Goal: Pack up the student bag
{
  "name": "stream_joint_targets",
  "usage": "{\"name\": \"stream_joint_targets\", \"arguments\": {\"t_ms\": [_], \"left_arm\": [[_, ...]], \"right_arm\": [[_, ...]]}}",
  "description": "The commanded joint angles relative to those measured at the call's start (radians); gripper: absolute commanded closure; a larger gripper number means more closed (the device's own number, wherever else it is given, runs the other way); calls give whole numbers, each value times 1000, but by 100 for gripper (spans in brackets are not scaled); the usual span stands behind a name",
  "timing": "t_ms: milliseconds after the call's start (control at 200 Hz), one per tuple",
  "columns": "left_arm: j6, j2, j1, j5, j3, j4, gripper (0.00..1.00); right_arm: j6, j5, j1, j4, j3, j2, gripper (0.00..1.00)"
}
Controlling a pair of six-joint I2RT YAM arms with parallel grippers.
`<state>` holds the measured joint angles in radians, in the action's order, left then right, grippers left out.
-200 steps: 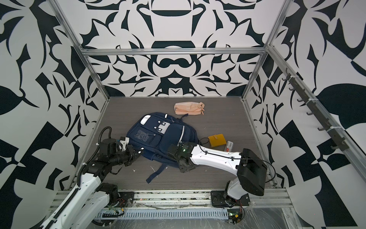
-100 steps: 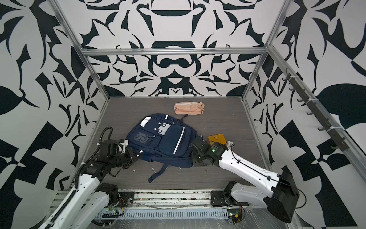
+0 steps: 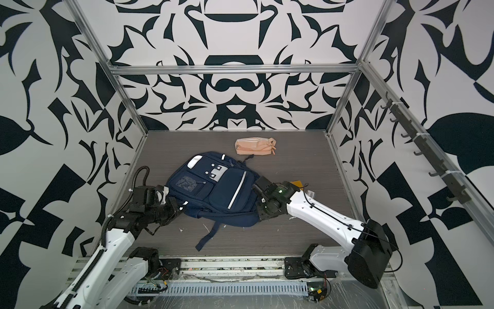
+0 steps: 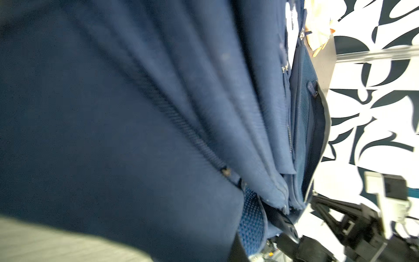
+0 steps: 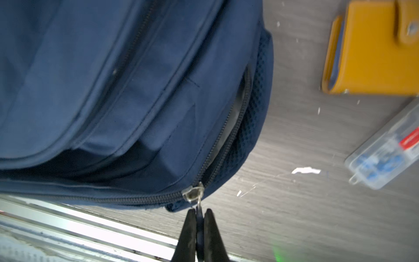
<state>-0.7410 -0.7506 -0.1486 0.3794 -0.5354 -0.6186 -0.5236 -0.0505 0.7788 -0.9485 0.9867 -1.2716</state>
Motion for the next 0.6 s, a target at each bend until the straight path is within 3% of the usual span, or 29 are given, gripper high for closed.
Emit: {"name": "stream_joint_targets", "arguments": {"t_ms": [0, 155, 445, 570, 595], "left_arm": [[95, 6, 26, -152, -47, -13, 100], [118, 5, 36, -167, -53, -30, 100], [87, -7, 43, -312, -63, -89, 100], [122, -52, 44, -200, -66, -3, 100], [139, -63, 44, -166, -71, 15, 89]], "right_arm": [[76, -129, -9, -135, 51, -22, 100], [92, -133, -18, -127, 47, -33, 100], [87, -132, -105, -153, 36, -16, 100], [144, -79, -102, -96, 59, -9, 100], [165, -33, -98, -61, 56, -4, 100]]}}
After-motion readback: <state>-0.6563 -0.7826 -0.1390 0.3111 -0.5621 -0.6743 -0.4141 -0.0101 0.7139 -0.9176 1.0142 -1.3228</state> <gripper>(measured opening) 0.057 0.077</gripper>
